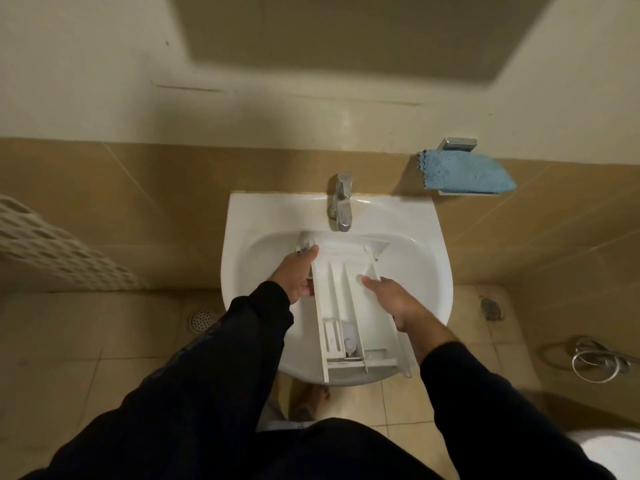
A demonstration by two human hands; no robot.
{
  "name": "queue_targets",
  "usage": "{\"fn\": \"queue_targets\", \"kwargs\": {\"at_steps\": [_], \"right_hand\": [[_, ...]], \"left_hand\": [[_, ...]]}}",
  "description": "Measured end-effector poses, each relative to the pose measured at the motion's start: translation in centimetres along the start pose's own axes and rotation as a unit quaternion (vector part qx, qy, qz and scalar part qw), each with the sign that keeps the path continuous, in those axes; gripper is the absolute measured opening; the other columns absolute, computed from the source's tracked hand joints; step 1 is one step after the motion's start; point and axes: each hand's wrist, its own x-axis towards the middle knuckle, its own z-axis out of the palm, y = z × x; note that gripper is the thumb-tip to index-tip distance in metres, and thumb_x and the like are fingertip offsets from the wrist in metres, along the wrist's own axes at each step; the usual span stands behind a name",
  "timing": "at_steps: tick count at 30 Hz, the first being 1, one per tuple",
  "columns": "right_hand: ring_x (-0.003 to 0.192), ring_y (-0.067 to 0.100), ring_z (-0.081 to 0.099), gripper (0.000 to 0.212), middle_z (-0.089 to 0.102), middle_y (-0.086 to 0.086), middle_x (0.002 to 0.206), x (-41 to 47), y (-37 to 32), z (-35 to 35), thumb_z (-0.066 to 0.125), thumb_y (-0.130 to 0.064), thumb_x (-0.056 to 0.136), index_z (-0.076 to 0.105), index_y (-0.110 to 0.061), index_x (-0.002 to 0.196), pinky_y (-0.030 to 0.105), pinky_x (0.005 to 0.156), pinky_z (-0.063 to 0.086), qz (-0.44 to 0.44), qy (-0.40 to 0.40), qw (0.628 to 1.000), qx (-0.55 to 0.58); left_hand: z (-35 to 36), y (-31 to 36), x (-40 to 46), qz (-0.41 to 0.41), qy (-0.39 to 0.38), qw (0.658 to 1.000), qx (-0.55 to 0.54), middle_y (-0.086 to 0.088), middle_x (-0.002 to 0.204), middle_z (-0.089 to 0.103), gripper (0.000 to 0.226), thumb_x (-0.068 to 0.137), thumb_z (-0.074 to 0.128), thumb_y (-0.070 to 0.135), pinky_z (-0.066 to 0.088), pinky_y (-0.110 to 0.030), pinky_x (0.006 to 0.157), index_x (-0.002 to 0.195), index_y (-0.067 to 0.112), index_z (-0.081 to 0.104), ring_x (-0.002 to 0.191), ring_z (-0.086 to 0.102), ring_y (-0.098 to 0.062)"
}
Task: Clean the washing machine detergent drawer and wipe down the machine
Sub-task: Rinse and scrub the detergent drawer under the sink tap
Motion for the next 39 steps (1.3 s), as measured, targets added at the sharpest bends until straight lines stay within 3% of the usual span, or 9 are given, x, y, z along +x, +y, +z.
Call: {"fn": "queue_targets", "kwargs": {"at_steps": [2,6,11,15,19,21,30,34,39], "right_hand": [[0.129,0.028,0.047,0.064,0.05,0.007,0.141,-0.5,0.7,0.1,0.052,-0.044,0.099,0.038,-0.006,0.149,0.036,0.105,0.037,0.009,0.02,0.999,0.027],[0.092,0.026,0.065,0.041,0.066,0.008,0.108,-2.4,2.1,0.2,0.05,-0.028,0.102,0.053,-0.003,0.135,0.033,0.073,0.053,0.021,0.079,0.991,0.107],[0.085,0.026,0.061,0.036,0.062,0.01,0.103,-5.6,2.2,0.2,0.047,-0.023,0.103,0.051,-0.004,0.134,0.032,0.065,0.05,0.021,0.149,0.98,0.129],[0.085,0.031,0.061,0.036,0.063,0.014,0.105,-8.0,0.4,-0.1,0.049,-0.026,0.102,0.052,-0.008,0.132,0.033,0.059,0.05,0.027,0.186,0.971,0.145],[0.07,0.024,0.059,0.022,0.058,0.009,0.086,-10.5,-1.7,-0.8,0.046,-0.022,0.103,0.051,-0.01,0.121,0.03,0.049,0.044,-0.014,0.218,0.961,0.171],[0.064,0.02,0.055,0.017,0.053,0.006,0.078,-11.5,-3.1,-1.2,0.045,-0.018,0.102,0.049,-0.012,0.117,0.027,0.046,0.042,-0.047,0.243,0.952,0.181],[0.074,0.021,0.058,0.021,0.057,0.002,0.088,-13.9,-8.4,-2.9,0.044,-0.016,0.095,0.048,-0.017,0.116,0.028,0.05,0.044,-0.147,0.345,0.911,0.172],[0.093,0.029,0.062,0.034,0.063,0.002,0.104,-14.7,-9.6,-3.4,0.043,-0.021,0.091,0.053,-0.019,0.123,0.045,0.082,0.056,-0.197,0.398,0.888,0.121],[0.093,0.027,0.059,0.033,0.063,0.003,0.106,-14.8,-10.6,-4.1,0.042,-0.023,0.097,0.055,-0.015,0.126,0.031,0.075,0.043,-0.239,0.435,0.865,0.076]], "left_hand": [[0.0,1.0,-1.3,0.007,-0.017,0.999,0.042,-0.002,0.111,0.057,0.048,0.099,0.05,0.045,0.056,-0.036,0.068,0.135,0.013,0.045,0.103,0.065,-0.03],[-0.3,2.2,-3.1,-0.006,-0.069,0.994,0.085,-0.009,0.115,0.059,0.054,0.096,0.056,0.045,0.06,-0.043,0.076,0.137,0.012,0.044,0.097,0.068,-0.03],[0.4,2.6,-5.8,0.012,-0.143,0.975,0.167,-0.007,0.108,0.066,0.05,0.096,0.056,0.048,0.058,-0.039,0.081,0.13,0.011,0.052,0.091,0.068,-0.023],[1.7,4.3,-7.4,0.053,-0.154,0.954,0.252,-0.01,0.128,0.061,0.058,0.095,0.055,0.051,0.054,-0.045,0.094,0.137,0.012,0.05,0.104,0.066,-0.025],[2.3,6.1,-9.4,0.083,-0.166,0.942,0.278,-0.003,0.113,0.067,0.039,0.1,0.051,0.044,0.058,-0.025,0.061,0.126,0.015,0.059,0.093,0.067,-0.017],[2.5,7.2,-10.3,0.105,-0.159,0.94,0.282,-0.003,0.113,0.068,0.037,0.1,0.051,0.042,0.056,-0.026,0.061,0.126,0.017,0.058,0.1,0.066,-0.019],[3.6,11.4,-12.6,0.198,-0.133,0.927,0.289,0.001,0.091,0.063,0.025,0.099,0.05,0.036,0.06,-0.036,0.078,0.104,0.015,0.065,0.09,0.067,-0.021],[4.5,12.5,-13.2,0.213,-0.129,0.926,0.283,0.002,0.091,0.066,0.031,0.1,0.05,0.034,0.06,-0.038,0.078,0.119,0.013,0.064,0.085,0.067,-0.018],[6.0,13.1,-13.8,0.225,-0.125,0.921,0.291,-0.001,0.1,0.072,0.027,0.101,0.049,0.036,0.059,-0.031,0.066,0.115,0.017,0.063,0.084,0.071,-0.016]]}}
